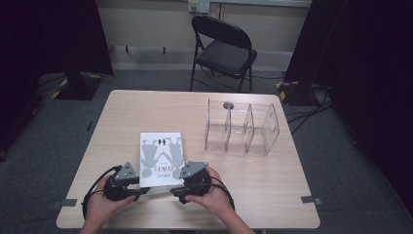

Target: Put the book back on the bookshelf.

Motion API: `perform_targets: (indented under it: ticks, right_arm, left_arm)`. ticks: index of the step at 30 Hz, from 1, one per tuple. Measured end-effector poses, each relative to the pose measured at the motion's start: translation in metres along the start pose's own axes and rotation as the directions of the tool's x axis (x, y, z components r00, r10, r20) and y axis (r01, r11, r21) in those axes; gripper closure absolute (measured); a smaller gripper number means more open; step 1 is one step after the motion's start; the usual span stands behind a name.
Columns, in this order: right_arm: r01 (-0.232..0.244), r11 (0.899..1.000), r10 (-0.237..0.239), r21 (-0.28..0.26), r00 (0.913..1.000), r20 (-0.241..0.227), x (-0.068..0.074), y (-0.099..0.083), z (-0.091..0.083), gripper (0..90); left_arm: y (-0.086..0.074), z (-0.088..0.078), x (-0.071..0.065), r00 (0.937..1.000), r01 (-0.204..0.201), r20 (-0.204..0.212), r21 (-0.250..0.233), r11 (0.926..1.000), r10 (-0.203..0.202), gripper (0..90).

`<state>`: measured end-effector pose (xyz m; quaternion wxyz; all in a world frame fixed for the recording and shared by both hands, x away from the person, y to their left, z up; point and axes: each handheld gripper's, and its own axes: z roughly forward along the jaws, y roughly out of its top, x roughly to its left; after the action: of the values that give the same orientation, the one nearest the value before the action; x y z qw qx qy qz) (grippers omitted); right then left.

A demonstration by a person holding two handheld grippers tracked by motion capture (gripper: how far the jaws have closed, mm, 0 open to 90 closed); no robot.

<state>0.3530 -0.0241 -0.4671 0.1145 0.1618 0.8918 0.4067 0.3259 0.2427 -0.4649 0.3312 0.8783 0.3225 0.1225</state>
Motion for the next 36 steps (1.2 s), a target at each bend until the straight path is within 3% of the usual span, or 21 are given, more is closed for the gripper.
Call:
perform_targets:
  ticks: [6, 17, 22, 25, 30, 31, 36]
  right_arm:
    - [0.002, 1.0, -0.002, -0.015, 0.9999, -0.01, 0.001, 0.001, 0.006, 13.0]
    - [0.083, 0.996, -0.084, 0.008, 0.9952, 0.05, 0.005, 0.008, 0.018, 11.1]
    - [0.083, 0.997, -0.082, -0.004, 0.994, 0.072, 0.007, 0.011, 0.023, 11.1]
    - [0.116, 0.993, -0.117, 0.013, 0.9881, 0.1, 0.011, 0.015, 0.028, 10.7]
    - [0.121, 0.993, -0.121, 0.008, 0.9854, 0.12, 0.012, 0.015, 0.03, 10.6]
    - [0.142, 0.99, -0.142, 0.013, 0.9792, 0.145, 0.013, 0.014, 0.032, 10.3]
    - [0.148, 0.989, -0.145, -0.002, 0.9713, 0.189, 0.017, 0.013, 0.037, 9.2]
  left_arm:
    - [0.001, 0.0, 0.0, 0.9999, 0.013, 0.006, 0.006, 0.9999, -0.013, 54.5]
    - [0.004, -0.002, -0.001, 0.9994, 0.033, 0.006, 0.008, 0.9994, -0.033, 55.2]
    - [0.005, -0.003, 0.0, 0.9992, 0.038, 0.011, 0.004, 0.9993, -0.038, 55.3]
    - [0.005, -0.004, 0.0, 0.9994, 0.033, 0.006, 0.002, 0.9995, -0.033, 55.3]
    - [0.006, -0.004, 0.0, 0.9991, 0.04, 0.009, 0.003, 0.9992, -0.04, 55.6]
    - [0.006, -0.004, -0.001, 0.9992, 0.04, 0.005, -0.003, 0.9992, -0.04, 55.9]
    - [0.007, -0.004, 0.0, 0.9992, 0.037, 0.011, 0.011, 0.9993, -0.037, 56.3]
